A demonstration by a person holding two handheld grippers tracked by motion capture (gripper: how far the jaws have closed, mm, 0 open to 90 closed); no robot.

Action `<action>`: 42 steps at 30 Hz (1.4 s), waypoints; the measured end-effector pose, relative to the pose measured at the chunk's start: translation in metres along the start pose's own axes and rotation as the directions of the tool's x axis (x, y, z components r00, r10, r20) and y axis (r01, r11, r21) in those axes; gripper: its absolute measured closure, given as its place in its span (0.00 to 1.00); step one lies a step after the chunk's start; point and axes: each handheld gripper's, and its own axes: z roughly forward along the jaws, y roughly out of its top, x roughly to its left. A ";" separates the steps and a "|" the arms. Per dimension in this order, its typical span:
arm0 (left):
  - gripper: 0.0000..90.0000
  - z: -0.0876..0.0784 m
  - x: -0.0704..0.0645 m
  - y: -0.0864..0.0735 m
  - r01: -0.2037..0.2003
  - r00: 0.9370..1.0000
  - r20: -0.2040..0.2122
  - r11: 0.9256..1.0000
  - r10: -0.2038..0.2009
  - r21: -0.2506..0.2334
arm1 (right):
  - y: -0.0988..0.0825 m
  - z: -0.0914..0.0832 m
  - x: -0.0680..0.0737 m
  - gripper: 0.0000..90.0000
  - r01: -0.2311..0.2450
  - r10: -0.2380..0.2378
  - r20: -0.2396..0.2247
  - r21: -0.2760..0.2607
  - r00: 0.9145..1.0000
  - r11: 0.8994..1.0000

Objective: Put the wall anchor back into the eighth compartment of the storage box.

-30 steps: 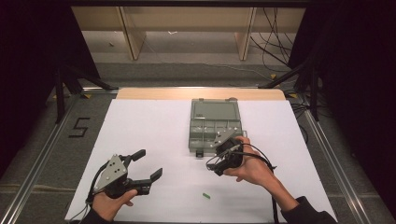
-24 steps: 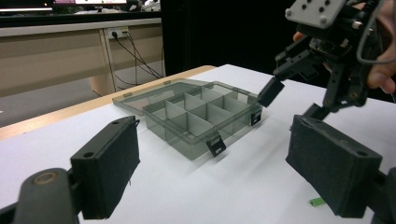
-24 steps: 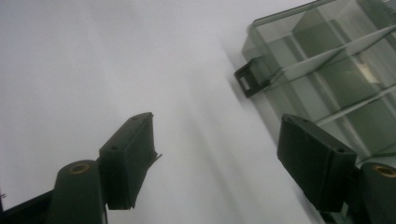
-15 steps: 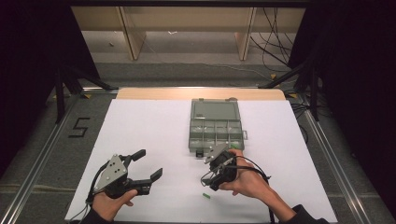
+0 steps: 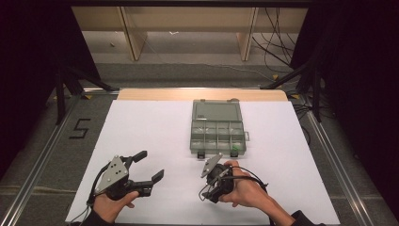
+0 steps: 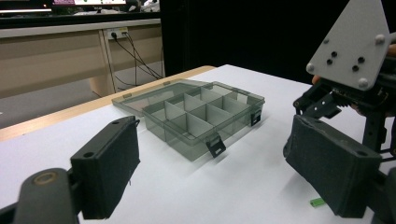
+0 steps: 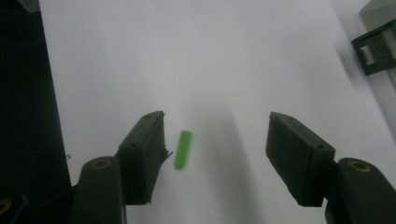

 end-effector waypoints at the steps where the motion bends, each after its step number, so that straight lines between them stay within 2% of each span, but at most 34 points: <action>1: 0.18 0.000 0.000 0.000 0.002 1.000 0.000 1.000 -0.002 0.000 | 0.000 0.001 0.001 0.45 0.003 -0.003 -0.007 0.007 1.000 1.000; 5: 0.18 0.000 0.000 0.000 0.000 1.000 0.001 1.000 0.000 -0.001 | -0.002 0.006 0.002 0.52 0.013 -0.012 -0.025 0.039 1.000 0.999; 7: 0.18 0.000 -0.001 0.000 0.022 1.000 -0.002 1.000 -0.022 -0.004 | -0.003 0.008 0.002 0.55 0.009 -0.008 -0.035 0.050 0.999 0.999; 9: 0.18 0.000 0.000 0.000 -0.002 1.000 0.001 1.000 0.002 -0.001 | -0.003 0.010 0.003 0.58 0.010 -0.008 -0.033 0.062 0.999 0.998; 11: 0.18 0.000 0.000 0.000 -0.003 1.000 0.001 1.000 0.003 -0.001 | -0.004 0.012 0.003 0.61 0.011 -0.008 -0.040 0.073 0.999 0.997; 13: 0.18 0.000 -0.001 0.000 -0.002 1.000 0.002 1.000 0.002 0.000 | -0.004 0.014 0.004 0.64 0.031 -0.028 -0.050 0.071 0.998 0.997; 17: 0.18 0.001 -0.002 0.000 -0.002 1.000 0.002 1.000 0.002 0.001 | -0.003 0.016 0.006 0.69 0.024 -0.019 -0.060 0.092 0.998 0.995; 27: 0.18 0.001 -0.001 0.000 -0.007 1.000 0.001 1.000 0.007 0.002 | -0.002 0.021 0.007 0.82 0.043 -0.037 -0.047 0.122 0.998 0.992; 30: 0.18 0.001 -0.001 0.000 -0.011 1.000 0.002 1.000 0.011 0.003 | -0.001 0.022 0.007 0.86 0.064 -0.058 -0.048 0.121 0.997 0.991; 31: 0.18 0.001 -0.002 0.000 0.003 1.000 -0.001 1.000 -0.003 0.002 | 0.000 0.022 0.009 0.91 0.069 -0.061 -0.059 0.132 0.996 0.989; 33: 0.18 0.001 -0.001 0.000 -0.010 1.000 0.002 1.000 0.010 0.004 | 0.001 0.022 0.009 0.94 0.063 -0.055 -0.057 0.140 0.997 0.988; 34: 0.18 0.001 -0.001 0.000 -0.010 1.000 0.002 1.000 0.010 0.003 | 0.001 0.022 0.009 0.94 0.061 -0.053 -0.054 0.148 0.997 0.987; 35: 0.18 0.001 -0.001 0.000 -0.018 1.000 0.006 1.000 0.018 0.003 | 0.002 0.022 0.007 0.94 0.094 -0.088 -0.048 0.153 0.995 0.984; 36: 0.18 0.001 -0.001 0.000 -0.006 1.000 0.005 1.000 0.006 0.003 | 0.002 0.022 0.010 0.94 0.067 -0.059 -0.054 0.145 0.997 0.987; 37: 0.18 0.001 -0.002 -0.001 0.005 1.000 0.001 1.000 -0.005 0.002 | 0.002 0.022 0.010 0.94 0.069 -0.061 -0.059 0.143 0.996 0.987; 38: 0.18 0.000 -0.001 0.000 -0.013 1.000 0.003 1.000 0.013 0.005 | 0.002 0.022 0.011 0.94 0.062 -0.054 -0.058 0.146 0.997 0.987; 40: 0.18 0.000 -0.001 0.000 -0.011 1.000 0.001 1.000 0.011 0.004 | 0.002 0.022 0.010 0.94 0.082 -0.075 -0.059 0.142 0.995 0.986; 42: 0.18 0.000 -0.001 0.000 -0.011 1.000 0.002 1.000 0.011 0.005 | 0.002 0.022 0.010 0.94 0.081 -0.073 -0.059 0.142 0.996 0.987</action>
